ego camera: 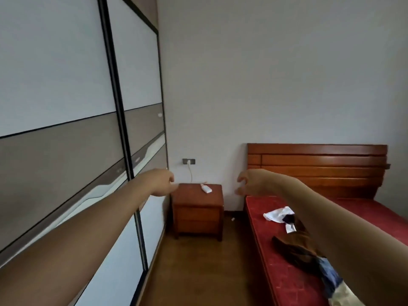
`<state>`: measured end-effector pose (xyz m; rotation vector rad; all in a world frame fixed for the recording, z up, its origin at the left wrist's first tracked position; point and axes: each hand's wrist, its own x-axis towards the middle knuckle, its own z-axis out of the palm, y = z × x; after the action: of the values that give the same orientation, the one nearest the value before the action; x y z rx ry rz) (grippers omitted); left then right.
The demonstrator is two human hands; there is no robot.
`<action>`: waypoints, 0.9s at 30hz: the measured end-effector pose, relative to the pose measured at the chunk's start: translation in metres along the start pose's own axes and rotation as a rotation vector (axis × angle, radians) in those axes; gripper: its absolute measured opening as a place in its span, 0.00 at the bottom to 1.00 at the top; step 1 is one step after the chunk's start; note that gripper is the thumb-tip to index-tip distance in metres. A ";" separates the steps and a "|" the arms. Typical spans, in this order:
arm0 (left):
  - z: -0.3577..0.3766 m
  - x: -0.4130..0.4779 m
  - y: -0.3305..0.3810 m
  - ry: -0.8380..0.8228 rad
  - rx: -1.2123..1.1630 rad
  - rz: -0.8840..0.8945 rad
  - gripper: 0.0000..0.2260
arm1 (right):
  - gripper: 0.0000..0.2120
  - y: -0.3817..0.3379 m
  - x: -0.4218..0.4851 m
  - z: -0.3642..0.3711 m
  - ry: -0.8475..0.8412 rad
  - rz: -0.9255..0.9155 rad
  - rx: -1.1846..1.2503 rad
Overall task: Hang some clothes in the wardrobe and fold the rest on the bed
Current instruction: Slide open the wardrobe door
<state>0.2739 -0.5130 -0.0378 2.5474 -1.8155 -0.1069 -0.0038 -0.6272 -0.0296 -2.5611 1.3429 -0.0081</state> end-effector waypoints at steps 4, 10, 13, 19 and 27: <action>0.000 0.017 -0.024 0.029 -0.032 -0.209 0.19 | 0.28 -0.011 0.076 -0.008 -0.034 -0.170 -0.060; 0.004 0.036 -0.075 0.029 -0.016 -0.404 0.22 | 0.27 -0.061 0.184 0.005 -0.079 -0.400 -0.092; 0.009 0.048 -0.105 0.028 -0.020 -0.503 0.24 | 0.29 -0.097 0.230 0.018 -0.056 -0.539 -0.104; 0.015 0.085 -0.169 0.008 -0.037 -0.641 0.20 | 0.30 -0.171 0.313 0.041 -0.112 -0.715 -0.185; 0.010 0.104 -0.235 0.114 -0.045 -0.806 0.22 | 0.26 -0.283 0.386 0.031 -0.136 -0.974 -0.250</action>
<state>0.5290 -0.5339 -0.0647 2.9876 -0.6494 -0.0040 0.4505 -0.7793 -0.0398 -3.0718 -0.0464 0.1597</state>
